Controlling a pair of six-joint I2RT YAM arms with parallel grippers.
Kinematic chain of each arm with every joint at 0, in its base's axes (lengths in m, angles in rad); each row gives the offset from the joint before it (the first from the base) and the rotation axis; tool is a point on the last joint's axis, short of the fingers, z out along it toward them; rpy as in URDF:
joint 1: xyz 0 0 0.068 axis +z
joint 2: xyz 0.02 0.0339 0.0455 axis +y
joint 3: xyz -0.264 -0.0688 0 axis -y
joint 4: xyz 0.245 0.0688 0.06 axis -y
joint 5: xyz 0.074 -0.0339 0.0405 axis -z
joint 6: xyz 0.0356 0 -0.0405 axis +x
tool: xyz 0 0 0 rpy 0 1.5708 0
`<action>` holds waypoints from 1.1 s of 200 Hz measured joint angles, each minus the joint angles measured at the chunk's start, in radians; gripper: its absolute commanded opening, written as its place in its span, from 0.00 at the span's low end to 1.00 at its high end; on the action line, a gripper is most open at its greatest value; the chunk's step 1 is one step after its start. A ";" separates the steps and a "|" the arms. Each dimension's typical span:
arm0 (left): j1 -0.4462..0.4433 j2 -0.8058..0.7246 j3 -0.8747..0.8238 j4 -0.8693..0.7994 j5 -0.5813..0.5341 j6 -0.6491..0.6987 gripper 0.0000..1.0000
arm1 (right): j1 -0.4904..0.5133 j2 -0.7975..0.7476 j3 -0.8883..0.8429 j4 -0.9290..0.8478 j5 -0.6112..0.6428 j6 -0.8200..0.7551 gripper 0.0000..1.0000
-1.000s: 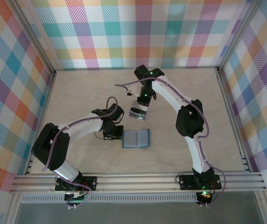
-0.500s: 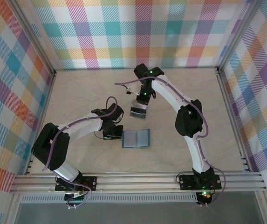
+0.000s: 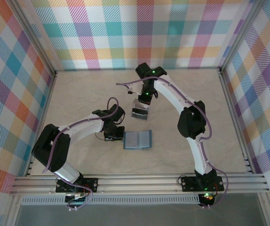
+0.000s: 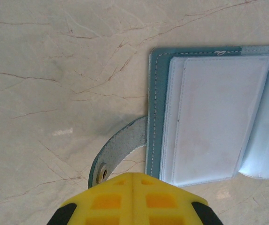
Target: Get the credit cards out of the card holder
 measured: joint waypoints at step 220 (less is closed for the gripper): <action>0.000 0.000 0.000 0.000 0.000 0.000 0.00 | -0.002 -0.105 -0.143 0.193 -0.006 0.040 0.54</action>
